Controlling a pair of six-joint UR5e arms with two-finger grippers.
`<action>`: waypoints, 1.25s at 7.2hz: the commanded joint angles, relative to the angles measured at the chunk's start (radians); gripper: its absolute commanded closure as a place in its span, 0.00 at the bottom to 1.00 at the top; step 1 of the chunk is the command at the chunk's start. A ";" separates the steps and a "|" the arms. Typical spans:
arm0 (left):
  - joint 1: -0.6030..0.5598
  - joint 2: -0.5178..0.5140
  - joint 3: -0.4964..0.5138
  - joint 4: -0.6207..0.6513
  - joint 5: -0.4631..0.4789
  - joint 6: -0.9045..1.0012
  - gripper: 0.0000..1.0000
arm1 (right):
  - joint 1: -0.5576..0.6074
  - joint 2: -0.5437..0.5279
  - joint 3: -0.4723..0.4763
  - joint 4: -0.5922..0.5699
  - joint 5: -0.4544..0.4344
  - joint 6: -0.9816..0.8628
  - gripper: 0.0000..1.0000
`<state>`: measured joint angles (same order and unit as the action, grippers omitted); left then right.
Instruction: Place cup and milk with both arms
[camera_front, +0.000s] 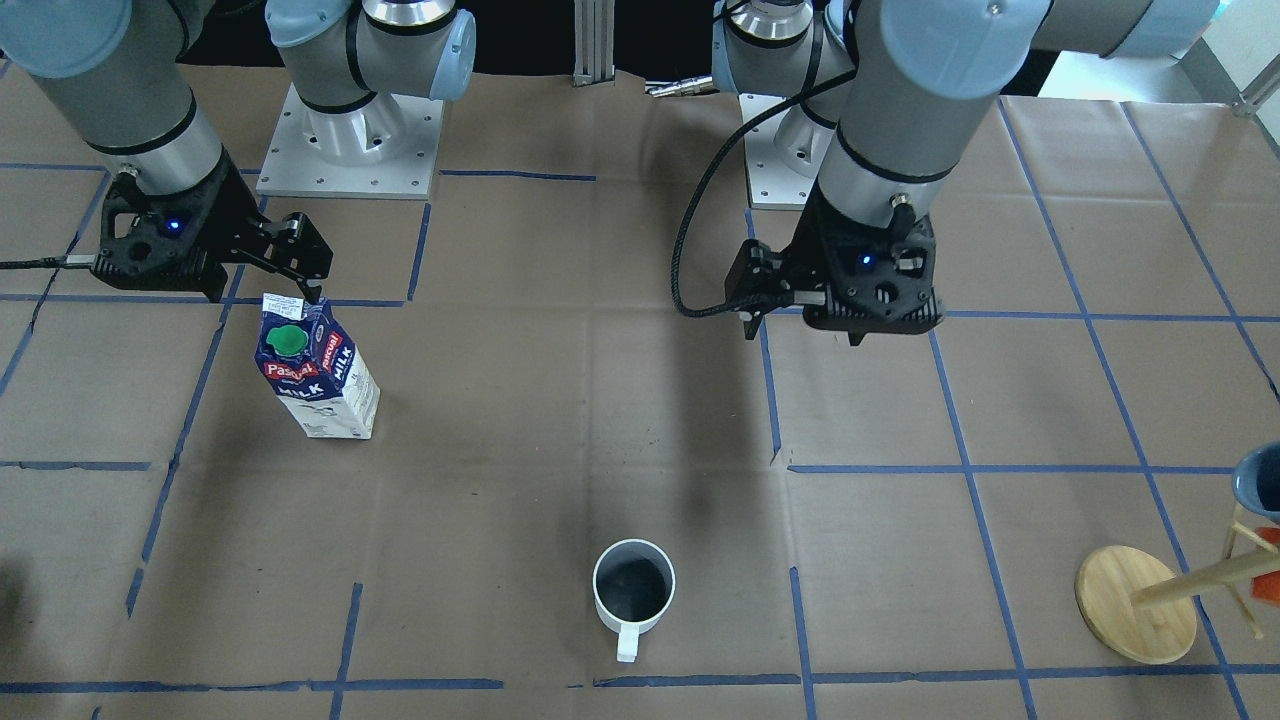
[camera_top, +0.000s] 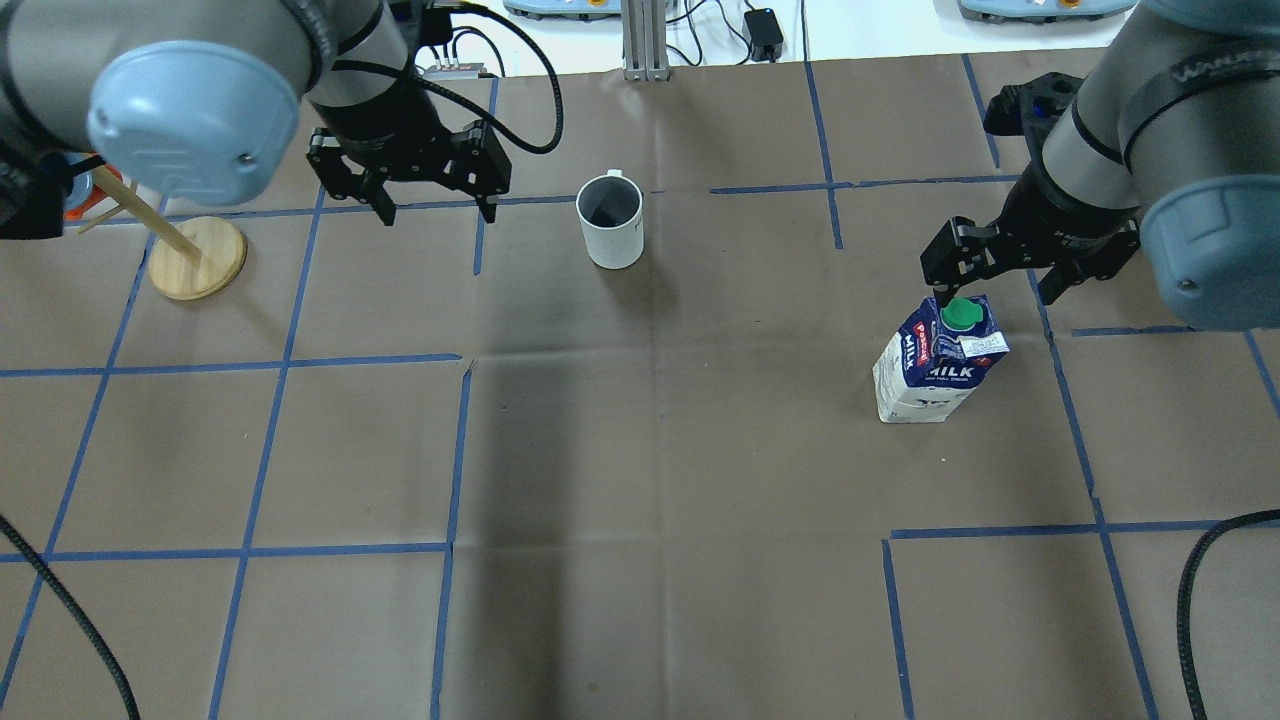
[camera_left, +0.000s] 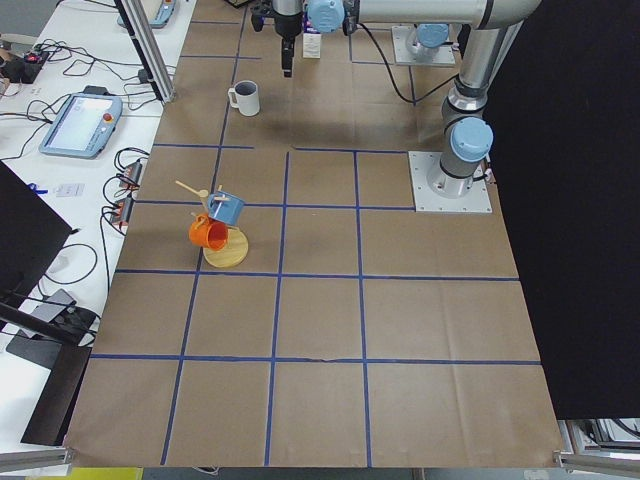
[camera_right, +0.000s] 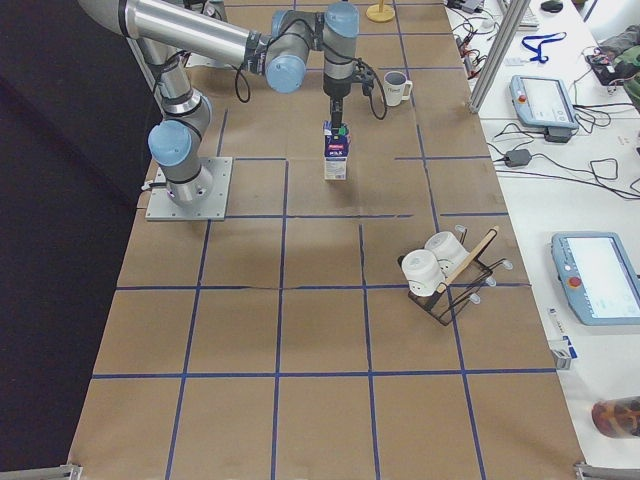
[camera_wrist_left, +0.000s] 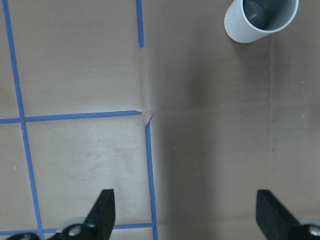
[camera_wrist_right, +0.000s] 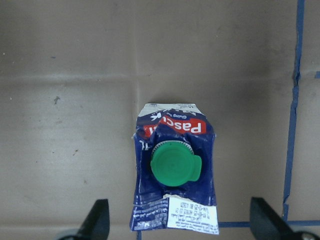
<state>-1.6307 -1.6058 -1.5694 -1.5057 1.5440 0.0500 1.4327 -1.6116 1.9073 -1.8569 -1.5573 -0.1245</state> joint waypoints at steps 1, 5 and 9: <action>0.024 0.024 -0.014 -0.042 0.001 0.039 0.00 | 0.000 0.002 0.108 -0.161 -0.003 -0.003 0.00; 0.032 0.009 -0.043 -0.041 0.010 0.037 0.00 | 0.000 0.001 0.150 -0.160 0.000 -0.001 0.00; 0.035 0.017 -0.047 -0.042 0.010 0.039 0.00 | 0.000 0.001 0.142 -0.168 0.002 0.000 0.29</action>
<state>-1.5949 -1.5940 -1.6156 -1.5445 1.5517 0.0885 1.4327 -1.6106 2.0502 -2.0238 -1.5556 -0.1245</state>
